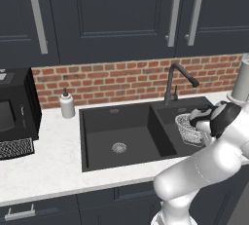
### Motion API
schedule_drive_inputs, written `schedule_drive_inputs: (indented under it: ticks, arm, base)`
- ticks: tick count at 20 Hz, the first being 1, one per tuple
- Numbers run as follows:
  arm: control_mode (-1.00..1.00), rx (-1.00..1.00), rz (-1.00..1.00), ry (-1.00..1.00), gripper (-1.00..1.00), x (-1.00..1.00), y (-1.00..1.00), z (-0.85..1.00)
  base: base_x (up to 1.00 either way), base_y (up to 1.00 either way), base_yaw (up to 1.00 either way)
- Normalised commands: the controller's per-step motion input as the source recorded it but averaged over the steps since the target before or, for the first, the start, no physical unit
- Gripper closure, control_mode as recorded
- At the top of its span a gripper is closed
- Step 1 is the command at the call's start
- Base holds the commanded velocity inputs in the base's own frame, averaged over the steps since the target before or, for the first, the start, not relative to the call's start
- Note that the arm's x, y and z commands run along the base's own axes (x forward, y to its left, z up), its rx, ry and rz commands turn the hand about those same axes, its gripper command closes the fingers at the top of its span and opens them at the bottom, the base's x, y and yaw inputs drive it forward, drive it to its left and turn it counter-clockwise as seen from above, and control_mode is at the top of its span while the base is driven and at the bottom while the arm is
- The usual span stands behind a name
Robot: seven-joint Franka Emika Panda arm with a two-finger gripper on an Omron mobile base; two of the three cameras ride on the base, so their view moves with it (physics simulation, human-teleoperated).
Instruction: Put the colander in the sink, put the tangerine in the colander, and turn on the sink faucet and pour water over the colander.
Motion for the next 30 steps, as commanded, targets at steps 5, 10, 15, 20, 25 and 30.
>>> schedule_drive_inputs:
  ticks: [5,10,15,20,25,30]
  arm:
    - [-1.00,0.00,0.00,-0.01,-1.00,-0.12,0.00,0.15]
    - [-1.00,0.00,-0.02,-0.01,-1.00,-0.59,0.00,0.19]
    - [-1.00,-0.08,-0.10,-0.11,-1.00,-0.17,0.00,0.30]
    - [-1.00,-0.04,-0.15,-0.10,-1.00,-0.50,0.00,0.85]
    - [-1.00,-0.01,-0.30,-0.01,-1.00,-0.70,-0.11,0.98]
    - [-1.00,0.10,-0.64,0.21,-1.00,-0.59,-0.51,0.48]
  base:
    - [0.00,0.00,0.00]
    - [0.00,0.00,0.00]
    - [0.00,0.00,0.00]
    - [0.00,0.00,0.00]
    - [0.00,0.00,0.00]
    - [0.00,0.00,0.00]
